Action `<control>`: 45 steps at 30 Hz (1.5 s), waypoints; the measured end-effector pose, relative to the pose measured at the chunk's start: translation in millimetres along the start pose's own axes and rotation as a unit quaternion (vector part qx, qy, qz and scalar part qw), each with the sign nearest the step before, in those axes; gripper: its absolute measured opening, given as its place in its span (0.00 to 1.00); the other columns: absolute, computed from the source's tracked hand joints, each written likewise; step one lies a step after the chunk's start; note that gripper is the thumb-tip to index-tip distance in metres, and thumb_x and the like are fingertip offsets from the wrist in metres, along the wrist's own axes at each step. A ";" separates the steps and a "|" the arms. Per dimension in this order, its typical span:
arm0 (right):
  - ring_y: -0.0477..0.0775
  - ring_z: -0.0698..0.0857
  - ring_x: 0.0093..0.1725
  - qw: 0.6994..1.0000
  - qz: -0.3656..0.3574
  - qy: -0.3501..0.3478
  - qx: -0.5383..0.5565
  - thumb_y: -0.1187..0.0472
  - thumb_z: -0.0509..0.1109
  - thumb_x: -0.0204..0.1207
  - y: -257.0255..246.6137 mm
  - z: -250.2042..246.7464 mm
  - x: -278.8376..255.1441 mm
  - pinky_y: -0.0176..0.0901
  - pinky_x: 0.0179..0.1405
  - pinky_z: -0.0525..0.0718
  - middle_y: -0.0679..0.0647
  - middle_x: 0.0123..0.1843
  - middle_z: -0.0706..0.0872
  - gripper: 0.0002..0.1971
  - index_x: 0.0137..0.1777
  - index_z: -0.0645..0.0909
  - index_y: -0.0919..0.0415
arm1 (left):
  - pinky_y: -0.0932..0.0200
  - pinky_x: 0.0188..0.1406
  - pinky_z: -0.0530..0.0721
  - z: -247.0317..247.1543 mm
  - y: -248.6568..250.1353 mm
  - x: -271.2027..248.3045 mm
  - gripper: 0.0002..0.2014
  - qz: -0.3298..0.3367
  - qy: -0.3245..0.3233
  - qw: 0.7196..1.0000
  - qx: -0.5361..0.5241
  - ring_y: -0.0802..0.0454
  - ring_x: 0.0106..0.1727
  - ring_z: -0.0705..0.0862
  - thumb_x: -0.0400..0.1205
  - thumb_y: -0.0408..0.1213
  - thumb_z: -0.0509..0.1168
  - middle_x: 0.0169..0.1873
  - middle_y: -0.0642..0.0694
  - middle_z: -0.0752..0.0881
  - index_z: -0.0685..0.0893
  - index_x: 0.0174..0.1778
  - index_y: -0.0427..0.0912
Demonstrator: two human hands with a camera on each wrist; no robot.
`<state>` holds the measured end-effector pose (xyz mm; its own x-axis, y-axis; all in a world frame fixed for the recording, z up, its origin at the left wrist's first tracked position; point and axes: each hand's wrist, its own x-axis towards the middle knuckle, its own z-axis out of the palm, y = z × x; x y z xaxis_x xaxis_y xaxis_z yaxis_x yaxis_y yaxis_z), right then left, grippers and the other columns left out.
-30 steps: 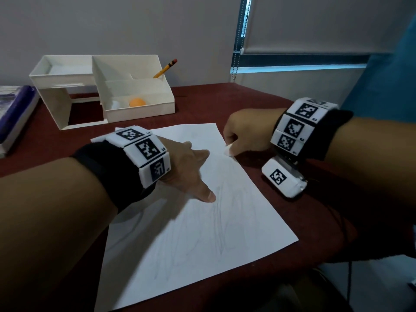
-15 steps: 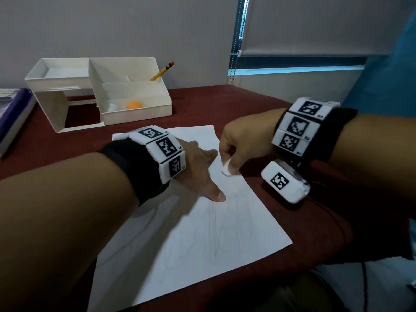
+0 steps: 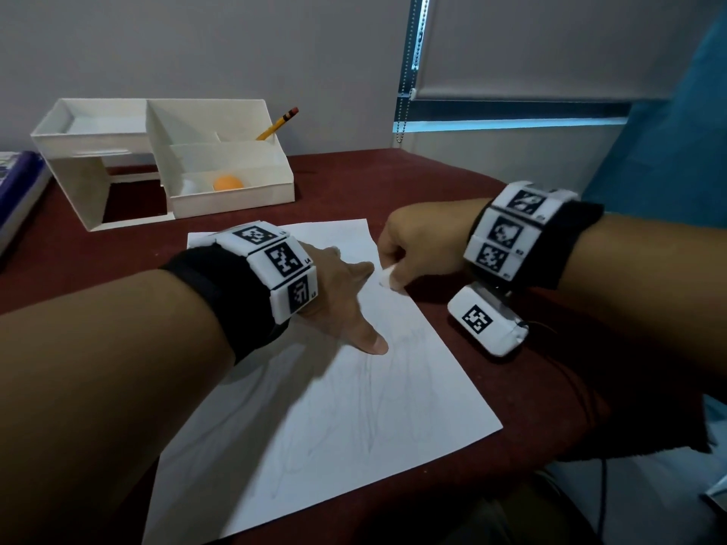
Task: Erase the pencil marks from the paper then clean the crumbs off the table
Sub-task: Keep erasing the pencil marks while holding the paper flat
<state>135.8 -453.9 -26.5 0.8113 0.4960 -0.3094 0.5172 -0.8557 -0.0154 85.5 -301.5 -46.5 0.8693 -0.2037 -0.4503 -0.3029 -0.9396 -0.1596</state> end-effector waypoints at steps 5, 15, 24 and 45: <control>0.47 0.86 0.44 0.999 -0.003 -0.031 -0.016 0.45 0.77 0.75 -0.5 -6.5 2.1 0.41 0.45 0.83 0.46 0.42 0.90 0.09 0.44 0.90 0.51 | 0.38 0.73 0.67 0.0 0.5 -0.3 0.57 0.002 0.004 1.000 -0.002 0.37 0.81 0.64 0.64 0.81 0.61 0.85 0.45 0.57 0.44 0.85 0.64; 0.51 0.86 0.42 1.000 0.025 -0.001 -0.003 0.48 0.76 0.77 -1.5 -1.8 -1.7 0.41 0.39 0.82 0.47 0.38 0.88 0.10 0.40 0.86 0.52 | 0.38 0.70 0.69 -0.5 1.1 -1.2 0.55 0.005 0.006 1.000 0.005 0.37 0.79 0.67 0.64 0.81 0.61 0.83 0.45 0.61 0.50 0.84 0.62; 0.50 0.87 0.42 0.999 -0.020 0.028 0.018 0.49 0.74 0.78 -23.5 9.5 -11.1 0.46 0.42 0.85 0.50 0.41 0.89 0.11 0.47 0.89 0.56 | 0.38 0.73 0.66 3.9 -2.2 1.0 0.53 0.033 0.012 0.999 0.005 0.36 0.81 0.63 0.66 0.80 0.60 0.83 0.44 0.61 0.47 0.84 0.66; 0.50 0.85 0.42 0.998 -0.002 0.052 -0.018 0.51 0.74 0.78 -13.7 6.6 -4.9 0.41 0.39 0.82 0.46 0.40 0.87 0.08 0.45 0.88 0.54 | 0.36 0.73 0.66 5.0 -1.9 2.7 0.56 0.016 0.019 1.000 0.009 0.35 0.81 0.63 0.64 0.82 0.60 0.85 0.42 0.56 0.42 0.84 0.66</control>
<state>123.0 -445.5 -31.0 0.8325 0.5130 -0.2092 0.5278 -0.8492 0.0179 86.4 -298.9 -51.8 0.8731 -0.2442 -0.4219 -0.3373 -0.9275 -0.1611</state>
